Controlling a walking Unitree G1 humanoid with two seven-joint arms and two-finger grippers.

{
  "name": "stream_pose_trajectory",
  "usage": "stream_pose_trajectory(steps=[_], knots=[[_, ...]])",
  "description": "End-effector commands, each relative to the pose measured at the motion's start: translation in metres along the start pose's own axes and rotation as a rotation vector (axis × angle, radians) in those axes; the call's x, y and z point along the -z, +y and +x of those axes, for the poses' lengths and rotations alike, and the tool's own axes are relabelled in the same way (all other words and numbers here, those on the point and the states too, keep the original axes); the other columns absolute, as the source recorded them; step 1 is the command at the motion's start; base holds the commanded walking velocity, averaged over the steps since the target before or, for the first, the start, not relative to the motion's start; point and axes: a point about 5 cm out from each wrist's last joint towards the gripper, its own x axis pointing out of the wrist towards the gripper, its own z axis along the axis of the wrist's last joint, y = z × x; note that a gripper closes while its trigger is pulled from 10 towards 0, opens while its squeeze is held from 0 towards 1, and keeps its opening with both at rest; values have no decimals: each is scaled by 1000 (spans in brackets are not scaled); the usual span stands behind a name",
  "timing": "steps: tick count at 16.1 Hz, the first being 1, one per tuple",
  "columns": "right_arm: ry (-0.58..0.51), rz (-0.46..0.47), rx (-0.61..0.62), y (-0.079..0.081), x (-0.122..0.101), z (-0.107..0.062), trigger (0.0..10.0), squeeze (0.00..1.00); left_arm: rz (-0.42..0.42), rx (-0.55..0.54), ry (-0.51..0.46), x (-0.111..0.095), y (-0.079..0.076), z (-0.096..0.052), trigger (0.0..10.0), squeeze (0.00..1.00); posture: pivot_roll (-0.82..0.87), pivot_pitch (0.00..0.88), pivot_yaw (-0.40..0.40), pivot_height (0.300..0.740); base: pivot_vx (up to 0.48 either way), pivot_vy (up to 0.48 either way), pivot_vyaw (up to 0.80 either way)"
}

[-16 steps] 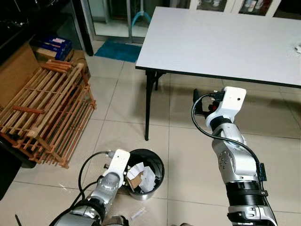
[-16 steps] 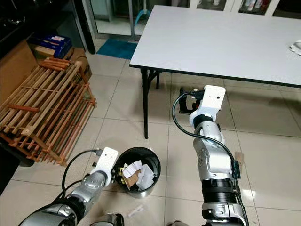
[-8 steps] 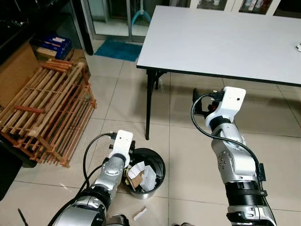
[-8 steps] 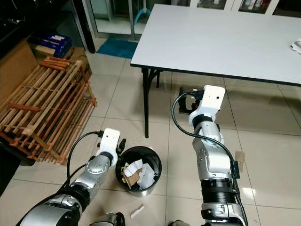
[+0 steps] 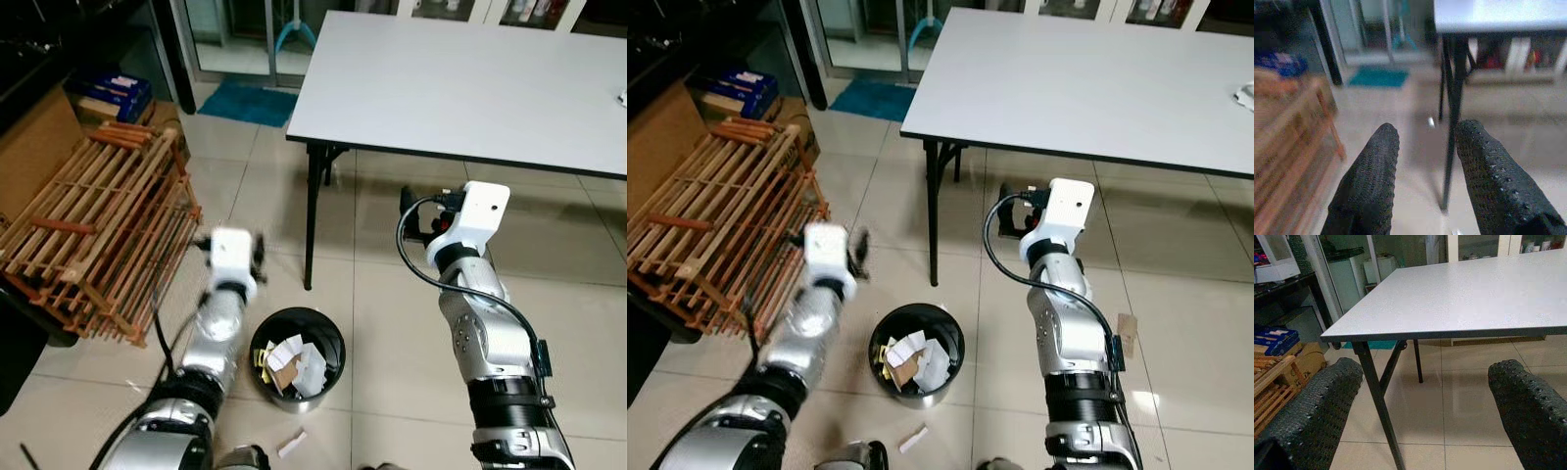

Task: Picking trash to rubbish bin

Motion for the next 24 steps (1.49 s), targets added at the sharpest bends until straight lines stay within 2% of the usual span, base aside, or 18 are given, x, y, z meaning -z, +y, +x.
stream_pose_trajectory(steps=[1, 3, 6, 9, 13, 16, 24], knots=[[10, 3, 9, -2, 5, -2, 10000, 0, -1, -21, -35, -5, 2, 0, 10000, 0, -60, 59, 10, 740, 0, 0, 0], [2, 1, 15, -4, 4, -2, 10000, 0, -10, -55, -122, -20, 7, 2, 10000, 0, -62, 30, 7, 740, 0, 0, 0], [-13, -5, 28, -8, 2, -1, 10000, 0, -12, -70, -177, -32, 8, 3, 10000, 0, -52, 0, 7, 740, 0, 0, 0], [-24, -2, 26, -8, 0, 0, 10000, 0, -5, -34, -225, -43, 3, 3, 10000, 0, -46, 0, 9, 740, 0, 0, 0], [-32, 10, 22, -5, 0, 2, 10000, 0, 6, -31, -200, -38, -1, 2, 10000, 0, -42, 0, 12, 740, 0, 0, 0], [-42, 13, 20, -3, -3, 4, 10000, 0, 30, -31, -192, -42, -2, 5, 10000, 0, -40, 5, 13, 740, 0, 0, 0], [-33, 11, 22, -4, -3, 3, 10000, 0, 26, -41, -161, -39, -5, 5, 10000, 0, -41, 67, -1, 740, 0, -480, 0]])
